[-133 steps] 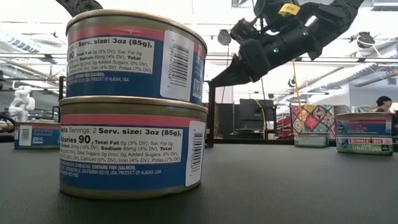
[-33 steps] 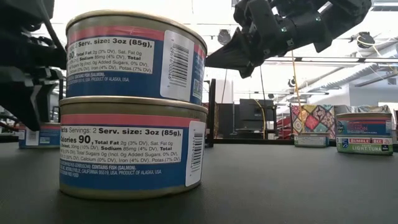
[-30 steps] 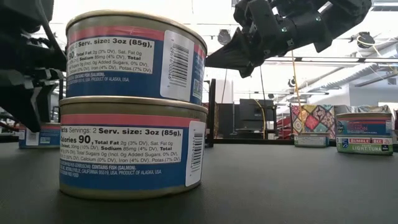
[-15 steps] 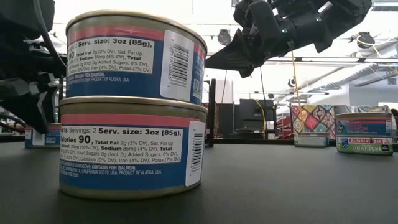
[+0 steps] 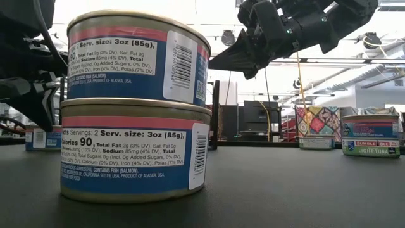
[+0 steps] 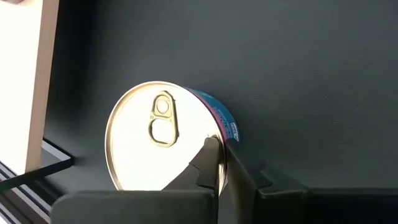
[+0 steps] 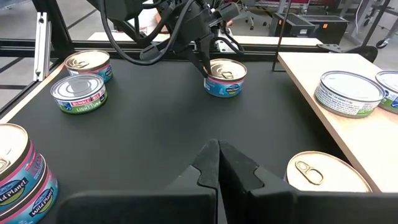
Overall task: Stack canned seafood by type on shelf
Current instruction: Put the blue tuna can on the shelf
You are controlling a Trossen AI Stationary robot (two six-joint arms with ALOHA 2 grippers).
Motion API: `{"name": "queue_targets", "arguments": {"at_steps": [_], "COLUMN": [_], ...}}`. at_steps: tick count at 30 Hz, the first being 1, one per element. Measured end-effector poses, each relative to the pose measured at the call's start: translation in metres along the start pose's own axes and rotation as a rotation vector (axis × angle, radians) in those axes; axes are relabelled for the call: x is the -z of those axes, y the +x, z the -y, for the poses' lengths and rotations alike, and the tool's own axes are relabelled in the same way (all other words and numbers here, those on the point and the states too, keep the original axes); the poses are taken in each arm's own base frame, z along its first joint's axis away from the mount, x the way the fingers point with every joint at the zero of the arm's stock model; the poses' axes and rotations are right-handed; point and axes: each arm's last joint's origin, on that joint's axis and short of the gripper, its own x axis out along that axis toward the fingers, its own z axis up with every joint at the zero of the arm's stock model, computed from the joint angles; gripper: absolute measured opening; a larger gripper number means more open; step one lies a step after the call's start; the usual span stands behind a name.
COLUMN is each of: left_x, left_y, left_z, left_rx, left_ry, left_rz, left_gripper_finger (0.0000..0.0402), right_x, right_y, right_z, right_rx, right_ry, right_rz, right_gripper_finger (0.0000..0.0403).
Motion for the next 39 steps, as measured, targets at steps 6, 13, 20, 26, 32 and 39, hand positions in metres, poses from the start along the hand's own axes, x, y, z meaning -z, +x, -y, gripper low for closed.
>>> {"name": "queue_targets", "arguments": {"at_steps": [6, 13, 20, 26, 32, 39], "left_x": [-0.003, -0.016, -0.022, -0.027, -0.035, -0.05], "left_y": [-0.003, -0.018, -0.029, -0.036, -0.045, -0.041], "left_z": [0.001, 0.002, 0.0, -0.001, -0.009, -0.03], "left_rx": [0.005, 0.023, -0.007, -0.031, -0.099, -0.174], "left_ry": [0.007, 0.037, 0.038, 0.032, 0.049, 0.073], "left_rz": [0.003, 0.036, 0.062, 0.097, 0.123, 0.078], "left_gripper_finger": [0.001, 0.0007, 0.0007, 0.0007, 0.0007, 0.0007], "right_x": [0.0, 0.0, -0.001, -0.001, -0.001, -0.001], "right_y": [0.0, 0.0, 0.0, 0.0, 0.0, 0.0], "right_z": [0.0, 0.0, 0.0, 0.0, 0.0, 0.0], "right_rx": [0.0, 0.0, -0.001, -0.004, -0.004, -0.004], "right_ry": [0.0, 0.0, 0.001, 0.001, 0.001, 0.001], "right_rz": [0.0, 0.001, 0.008, 0.007, 0.007, 0.008], "right_gripper_finger": [0.0, 0.0, 0.0, 0.0, 0.0, 0.0]}}
